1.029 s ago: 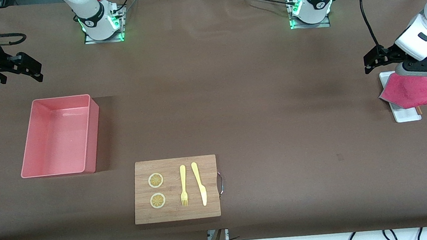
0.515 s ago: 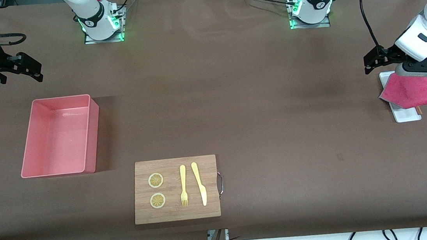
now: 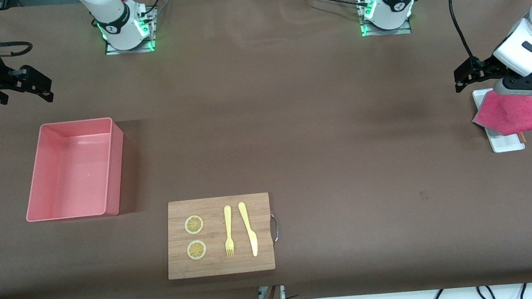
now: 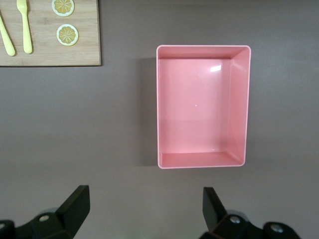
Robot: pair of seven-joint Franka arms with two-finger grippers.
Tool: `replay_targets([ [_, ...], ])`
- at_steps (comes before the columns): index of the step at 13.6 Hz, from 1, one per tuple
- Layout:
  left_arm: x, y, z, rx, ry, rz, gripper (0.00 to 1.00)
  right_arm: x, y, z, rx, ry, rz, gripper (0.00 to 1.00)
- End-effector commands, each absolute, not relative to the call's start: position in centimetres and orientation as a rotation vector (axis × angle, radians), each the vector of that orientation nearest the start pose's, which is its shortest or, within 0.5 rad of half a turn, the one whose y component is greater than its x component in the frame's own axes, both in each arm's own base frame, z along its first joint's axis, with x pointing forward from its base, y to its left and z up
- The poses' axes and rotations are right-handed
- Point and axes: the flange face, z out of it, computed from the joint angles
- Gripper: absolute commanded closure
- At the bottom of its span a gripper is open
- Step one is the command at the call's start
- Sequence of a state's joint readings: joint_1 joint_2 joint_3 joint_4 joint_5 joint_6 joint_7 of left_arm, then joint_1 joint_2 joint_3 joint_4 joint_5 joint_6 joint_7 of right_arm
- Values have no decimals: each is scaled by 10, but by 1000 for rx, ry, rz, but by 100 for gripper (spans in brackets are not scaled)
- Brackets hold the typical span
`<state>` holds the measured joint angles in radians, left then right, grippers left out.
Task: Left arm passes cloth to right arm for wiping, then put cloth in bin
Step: 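Lower the left gripper toward the pink cloth on the white tray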
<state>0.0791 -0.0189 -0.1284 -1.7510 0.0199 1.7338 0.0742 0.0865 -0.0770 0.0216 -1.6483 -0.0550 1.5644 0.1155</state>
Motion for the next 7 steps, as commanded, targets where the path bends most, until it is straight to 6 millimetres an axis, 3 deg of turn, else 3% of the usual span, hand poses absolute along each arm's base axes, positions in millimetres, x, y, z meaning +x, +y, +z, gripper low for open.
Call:
replay_targets([
  [1, 558, -20, 567, -3116, 212, 1, 0, 528, 49, 635, -3209, 2, -2, 0],
  [7, 556, -18, 566, -3118, 207, 23, 0, 528, 50, 635, -3209, 0, 1, 0],
])
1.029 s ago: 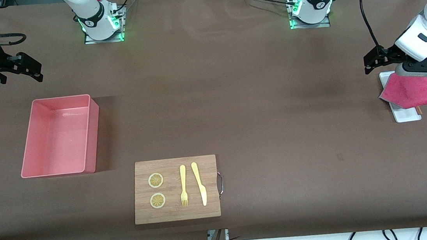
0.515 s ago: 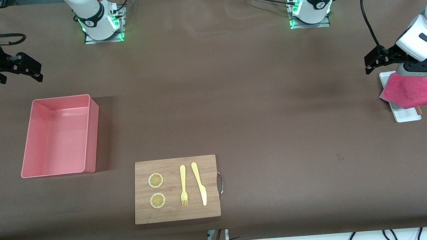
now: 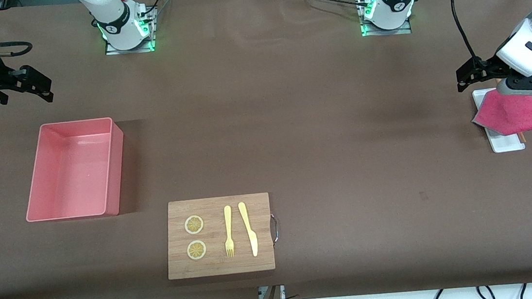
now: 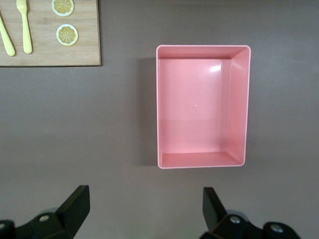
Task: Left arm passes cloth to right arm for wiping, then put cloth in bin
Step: 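Lower the left gripper toward the pink cloth on the white tray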
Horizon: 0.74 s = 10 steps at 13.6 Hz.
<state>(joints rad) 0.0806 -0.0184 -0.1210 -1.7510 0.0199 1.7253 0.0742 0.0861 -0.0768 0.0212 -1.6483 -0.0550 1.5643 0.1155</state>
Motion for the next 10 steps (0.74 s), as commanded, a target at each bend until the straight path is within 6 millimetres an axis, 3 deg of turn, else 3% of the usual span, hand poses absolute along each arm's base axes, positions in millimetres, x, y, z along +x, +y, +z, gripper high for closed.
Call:
replay_targets([
  [1, 556, -18, 566, -3117, 210, 27, 0, 528, 49, 635, -3209, 2, 1, 0],
  [5, 554, -2, 557, -3121, 178, 111, 0, 528, 49, 635, -3209, 2, 1, 0],
  [7, 555, 16, 553, -3119, 276, 125, 0, 528, 49, 634, -3209, 2, 3, 0],
  [10, 564, 62, 536, -3126, 439, 147, 0, 528, 49, 635, -3209, 2, 1, 0],
])
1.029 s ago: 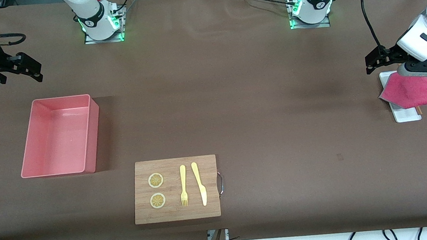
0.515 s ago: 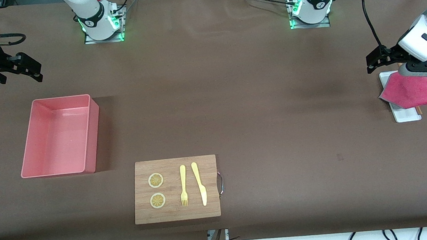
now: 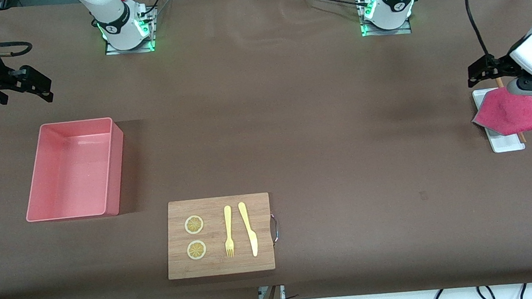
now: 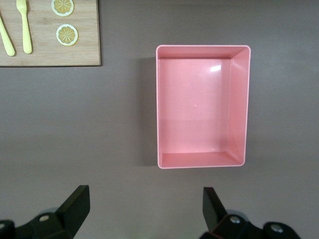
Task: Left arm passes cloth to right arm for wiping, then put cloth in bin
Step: 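Grasp the pink cloth with the left gripper while the right gripper rises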
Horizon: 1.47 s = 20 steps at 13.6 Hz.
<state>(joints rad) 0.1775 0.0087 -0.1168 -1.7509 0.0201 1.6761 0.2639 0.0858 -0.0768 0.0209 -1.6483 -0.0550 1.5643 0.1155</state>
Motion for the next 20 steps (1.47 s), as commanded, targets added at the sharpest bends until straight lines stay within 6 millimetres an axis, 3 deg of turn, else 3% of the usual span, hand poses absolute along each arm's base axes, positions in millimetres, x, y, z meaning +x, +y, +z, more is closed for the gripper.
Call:
replay_targets([
  [1, 572, 74, 531, -3119, 500, 153, 0, 528, 49, 635, -3209, 2, -2, 0],
  [6, 603, 120, 486, -2901, 975, 298, 0, 533, 50, 626, -3211, 8, 25, 0],
  [8, 611, 160, 454, -2840, 1059, 316, 0, 539, 51, 609, -3213, 0, 94, 0],
  [9, 614, 177, 433, -2811, 1141, 340, 0, 540, 50, 610, -3211, 5, 85, 0],
  [10, 612, 208, 412, -2792, 1231, 361, 0, 543, 52, 602, -3215, -8, 106, 0],
  [11, 614, 224, 392, -2735, 1349, 366, 0, 546, 59, 598, -3221, -29, 144, 0],
  [12, 619, 231, 372, -2674, 1460, 370, 0, 543, 77, 591, -3220, -80, 201, 0],
  [13, 621, 235, 359, -2599, 1556, 402, 0, 539, 83, 581, -3210, -110, 300, 0],
  [14, 623, 239, 349, -2543, 1613, 428, 0, 532, 94, 586, -3182, -189, 333, 0],
  [16, 621, 249, 329, -2513, 1674, 457, 0, 518, 120, 616, -3150, -334, 249, 0],
  [18, 618, 254, 306, -2486, 1765, 497, 0, 511, 133, 647, -3143, -382, 173, 0],
  [20, 613, 260, 296, -2495, 1782, 515, 0, 500, 134, 672, -3140, -382, 193, 0],
])
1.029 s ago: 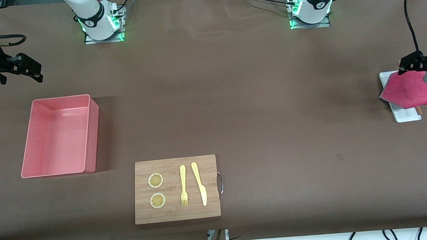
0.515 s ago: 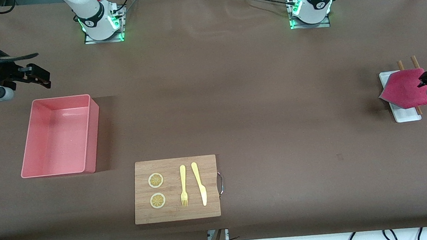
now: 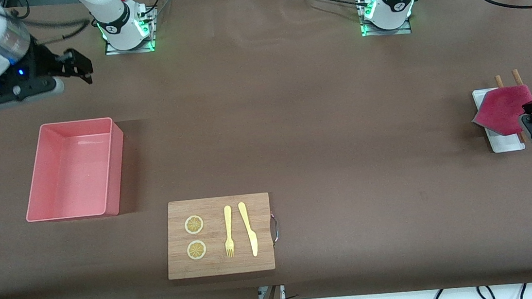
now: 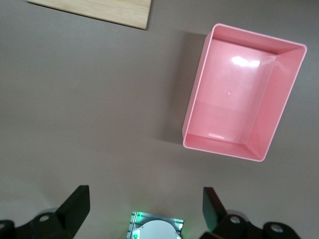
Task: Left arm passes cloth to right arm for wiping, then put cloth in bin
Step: 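Grasp the pink cloth with the left gripper while the right gripper rises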
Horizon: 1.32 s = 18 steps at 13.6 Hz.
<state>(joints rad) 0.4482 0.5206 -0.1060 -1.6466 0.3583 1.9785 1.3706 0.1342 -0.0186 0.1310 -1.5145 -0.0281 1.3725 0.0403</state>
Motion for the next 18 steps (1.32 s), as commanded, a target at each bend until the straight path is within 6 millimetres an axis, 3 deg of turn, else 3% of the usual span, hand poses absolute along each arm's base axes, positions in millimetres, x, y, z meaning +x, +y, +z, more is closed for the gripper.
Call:
replay_targets([
  [1, 611, 261, 291, -2501, 1788, 522, 0, 493, 135, 685, -3119, -385, 191, 0],
  [3, 609, 263, 281, -2511, 1794, 536, 0, 485, 131, 698, -3040, -400, 179, 0],
  [4, 605, 271, 279, -2529, 1781, 544, 6, 480, 132, 704, -3026, -419, 148, 0],
  [6, 601, 274, 276, -2524, 1813, 564, 54, 483, 133, 691, -2980, -527, 122, 0],
  [7, 601, 273, 277, -2515, 1835, 566, 70, 485, 136, 676, -2944, -611, 129, 0],
  [10, 600, 273, 279, -2521, 1838, 584, 100, 498, 133, 636, -2850, -773, 117, 0],
  [13, 600, 267, 291, -2539, 1841, 605, 100, 511, 120, 592, -2694, -934, 90, 0],
  [15, 603, 263, 313, -2533, 1823, 580, 100, 518, 115, 561, -2561, -1064, 31, 0],
  [17, 610, 247, 338, -2536, 1845, 583, 100, 525, 119, 534, -2441, -1163, -31, 0],
  [18, 613, 238, 359, -2577, 1842, 569, 100, 526, 124, 520, -2369, -1190, -63, 0],
])
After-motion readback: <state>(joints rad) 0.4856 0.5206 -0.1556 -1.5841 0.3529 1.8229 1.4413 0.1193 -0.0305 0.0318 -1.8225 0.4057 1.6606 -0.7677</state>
